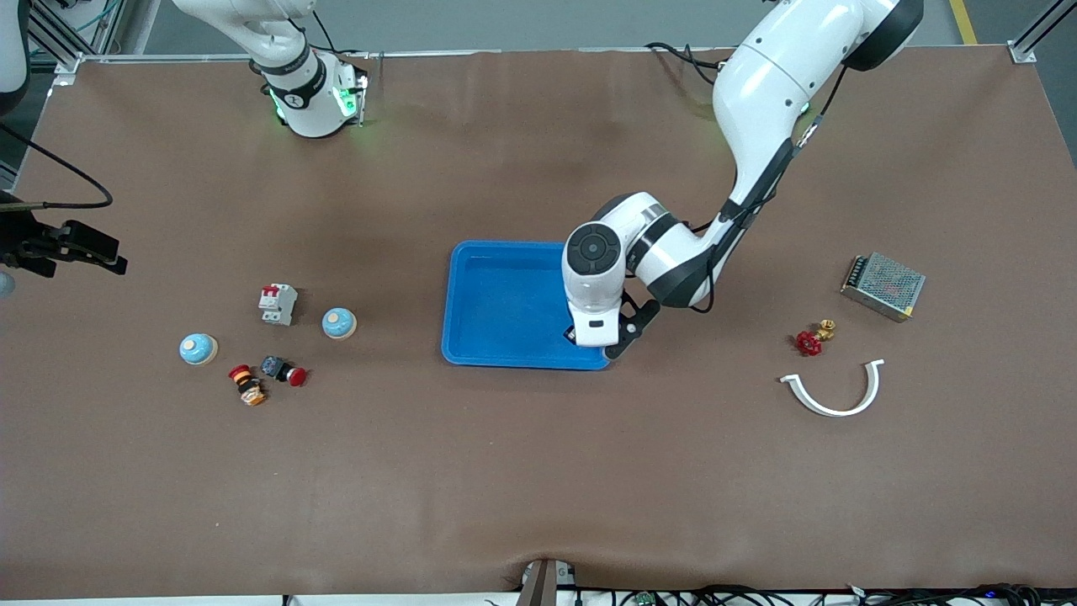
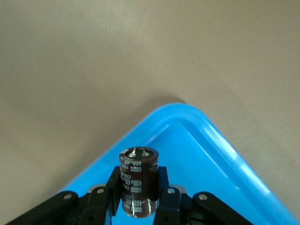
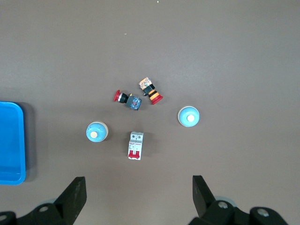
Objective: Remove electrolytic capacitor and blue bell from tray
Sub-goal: 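Grasp the second black capacitor with the left gripper and lift it, then carry the capacitor beside the first capacitor and set it down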
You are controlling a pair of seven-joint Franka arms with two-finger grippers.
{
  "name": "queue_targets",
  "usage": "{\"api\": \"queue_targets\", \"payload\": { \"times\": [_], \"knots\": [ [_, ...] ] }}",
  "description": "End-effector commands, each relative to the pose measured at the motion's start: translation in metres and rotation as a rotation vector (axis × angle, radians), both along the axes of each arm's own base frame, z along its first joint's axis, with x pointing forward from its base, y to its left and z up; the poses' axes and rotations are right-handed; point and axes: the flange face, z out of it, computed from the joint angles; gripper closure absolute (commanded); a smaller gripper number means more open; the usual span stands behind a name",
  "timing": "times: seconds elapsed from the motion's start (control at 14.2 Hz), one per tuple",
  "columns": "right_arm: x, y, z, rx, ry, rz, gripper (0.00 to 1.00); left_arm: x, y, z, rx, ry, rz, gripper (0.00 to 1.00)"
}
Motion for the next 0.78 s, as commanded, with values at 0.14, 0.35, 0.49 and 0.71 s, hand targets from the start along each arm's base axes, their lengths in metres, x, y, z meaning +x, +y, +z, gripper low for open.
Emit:
{"api": "queue_targets", "payload": {
  "times": [0.14,0.35,0.49,0.71],
  "knots": [
    [-0.006,0.000,0.004,0.004,-0.012,-0.014,0.00,0.000,0.037,0.010,0.070,0.098,-0.277,1.00],
    [-0.006,0.000,0.004,0.004,-0.012,-0.016,0.00,-0.009,0.067,0.018,0.075,0.144,-0.464,1.00],
    [-0.006,0.000,0.004,0.004,-0.012,-0.014,0.00,-0.011,0.086,0.017,0.061,0.175,-0.560,1.00],
    [-0.006,0.002,0.004,0.004,-0.014,-0.013,0.00,-0.010,0.113,0.017,0.049,0.201,-0.710,1.00]
  ]
}}
